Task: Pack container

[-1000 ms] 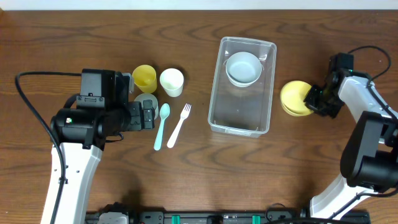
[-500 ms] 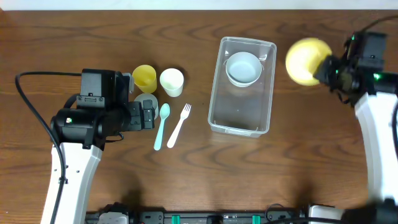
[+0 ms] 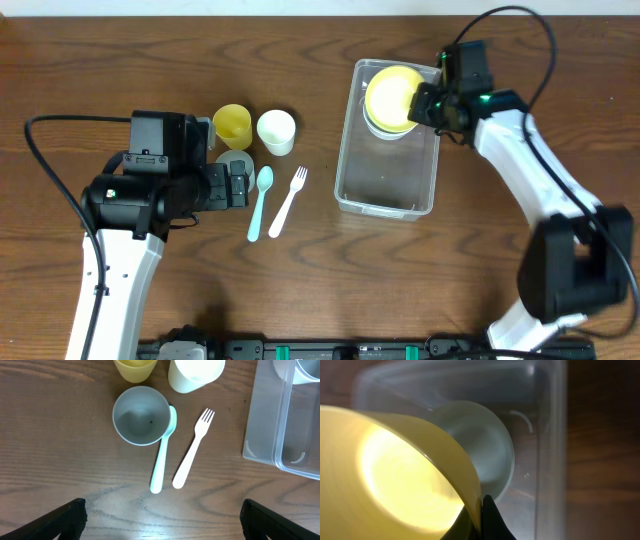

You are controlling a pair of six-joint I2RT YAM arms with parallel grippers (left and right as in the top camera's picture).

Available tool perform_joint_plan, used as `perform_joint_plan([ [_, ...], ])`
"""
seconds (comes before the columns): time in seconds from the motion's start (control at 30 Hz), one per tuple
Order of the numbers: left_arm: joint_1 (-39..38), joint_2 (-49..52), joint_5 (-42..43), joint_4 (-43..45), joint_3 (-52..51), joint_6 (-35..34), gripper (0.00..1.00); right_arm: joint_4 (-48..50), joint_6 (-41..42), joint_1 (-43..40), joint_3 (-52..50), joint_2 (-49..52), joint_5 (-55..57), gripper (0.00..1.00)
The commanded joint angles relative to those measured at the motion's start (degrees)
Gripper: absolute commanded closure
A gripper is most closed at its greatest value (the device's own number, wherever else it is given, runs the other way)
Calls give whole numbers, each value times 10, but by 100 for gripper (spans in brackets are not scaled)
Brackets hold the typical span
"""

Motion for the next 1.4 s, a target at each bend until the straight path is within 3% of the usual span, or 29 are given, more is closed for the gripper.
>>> perform_joint_plan([
  [0.0, 3, 2, -7, -2, 9, 3, 2, 31, 15, -2, 1, 29, -17, 99],
  [0.03, 3, 2, -7, -1, 9, 3, 2, 37, 15, -3, 1, 35, -18, 98],
  [0.07, 3, 2, -7, -2, 9, 3, 2, 43, 15, -4, 1, 39, -22, 84],
  [0.13, 3, 2, -7, -2, 9, 3, 2, 57, -5, -4, 2, 37, -45, 68],
  [0.37, 3, 2, -7, -1, 9, 3, 2, -11, -46, -21, 43, -72, -75, 59],
  [0.6, 3, 2, -7, -2, 9, 3, 2, -175, -45, -138, 58, -209, 0, 49],
  [0.7, 3, 2, -6, 1, 9, 0, 2, -235, -46, -212, 58, -217, 22, 37],
  [0.83, 3, 2, 0, 14, 9, -35, 2, -283, -46, -302, 46, -197, 27, 10],
  [0.9, 3, 2, 0, 14, 9, -59, 2, -293, -45, -332, 39, -184, 26, 2],
  [1.23, 3, 3, -7, 40, 21, -84, 1, -296, -33, -383, 14, -136, 26, 1],
  [1.37, 19, 33, -55, 16, 76, -133, 5, -296, -33, -383, 14, -134, 26, 1],
])
